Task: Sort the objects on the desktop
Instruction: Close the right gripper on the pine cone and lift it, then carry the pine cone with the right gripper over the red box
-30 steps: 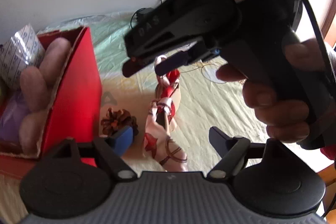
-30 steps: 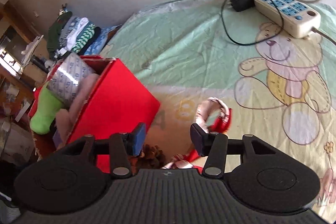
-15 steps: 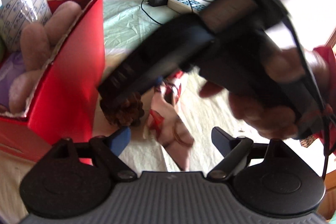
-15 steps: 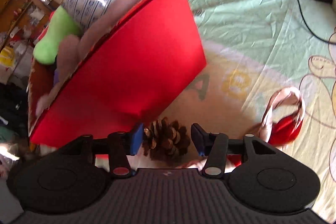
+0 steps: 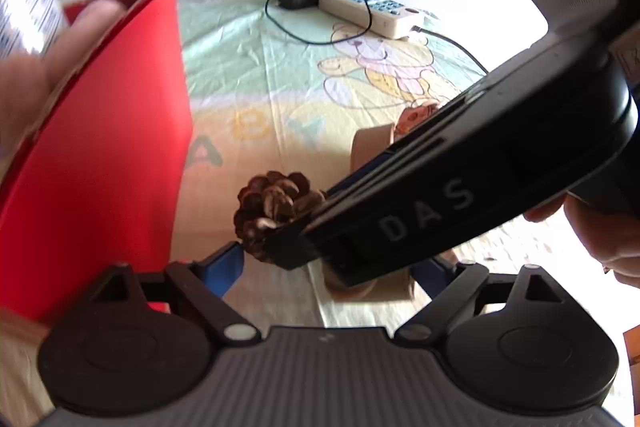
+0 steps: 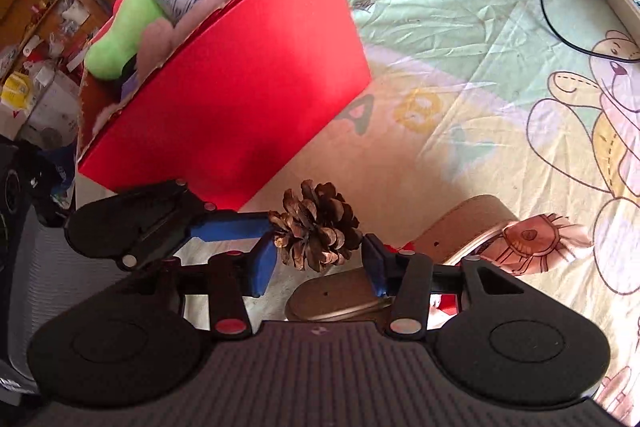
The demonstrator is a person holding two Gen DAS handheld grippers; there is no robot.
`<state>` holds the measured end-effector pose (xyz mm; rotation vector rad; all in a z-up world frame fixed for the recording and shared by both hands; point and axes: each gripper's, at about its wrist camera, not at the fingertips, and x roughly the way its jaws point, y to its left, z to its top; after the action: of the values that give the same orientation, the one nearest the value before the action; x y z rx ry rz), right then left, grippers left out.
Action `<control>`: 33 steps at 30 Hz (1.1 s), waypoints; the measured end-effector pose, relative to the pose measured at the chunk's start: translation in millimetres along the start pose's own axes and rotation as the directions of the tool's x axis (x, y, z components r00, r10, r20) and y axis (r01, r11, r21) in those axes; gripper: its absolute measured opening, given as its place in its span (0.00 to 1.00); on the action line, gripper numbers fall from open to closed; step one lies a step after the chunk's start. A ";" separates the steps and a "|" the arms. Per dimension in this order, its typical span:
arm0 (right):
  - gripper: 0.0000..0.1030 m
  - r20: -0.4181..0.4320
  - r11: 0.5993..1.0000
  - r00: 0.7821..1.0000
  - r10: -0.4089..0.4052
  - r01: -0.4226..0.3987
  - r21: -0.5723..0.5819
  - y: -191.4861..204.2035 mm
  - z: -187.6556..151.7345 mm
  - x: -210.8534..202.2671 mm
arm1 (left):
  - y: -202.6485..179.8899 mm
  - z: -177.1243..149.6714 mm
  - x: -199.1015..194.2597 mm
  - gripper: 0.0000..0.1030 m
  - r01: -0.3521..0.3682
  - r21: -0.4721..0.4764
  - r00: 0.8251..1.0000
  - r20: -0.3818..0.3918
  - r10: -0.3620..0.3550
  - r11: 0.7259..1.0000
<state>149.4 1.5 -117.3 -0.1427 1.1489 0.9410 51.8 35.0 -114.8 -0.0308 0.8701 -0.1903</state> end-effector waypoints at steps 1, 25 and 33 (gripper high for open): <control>0.48 0.002 1.000 1.000 0.000 0.000 0.007 -0.5 0.6 0.2 | 0.0 -1.4 -4.8 0.88 -0.008 0.016 1.000 0.009 0.008 1.000; 0.49 0.372 0.998 0.928 -0.011 -0.015 0.067 84.5 21.2 -90.3 | 48.8 38.3 -146.3 0.79 0.052 0.036 0.944 0.325 -0.061 0.998; 0.49 0.369 0.998 0.929 -0.029 0.009 0.057 137.5 55.6 -64.3 | 114.3 26.4 -165.3 0.80 0.054 0.012 0.951 0.304 -0.055 0.998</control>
<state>87.6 81.6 8.8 0.0667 0.8200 0.8738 -14.5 175.6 15.4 -0.0793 0.5614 -0.2319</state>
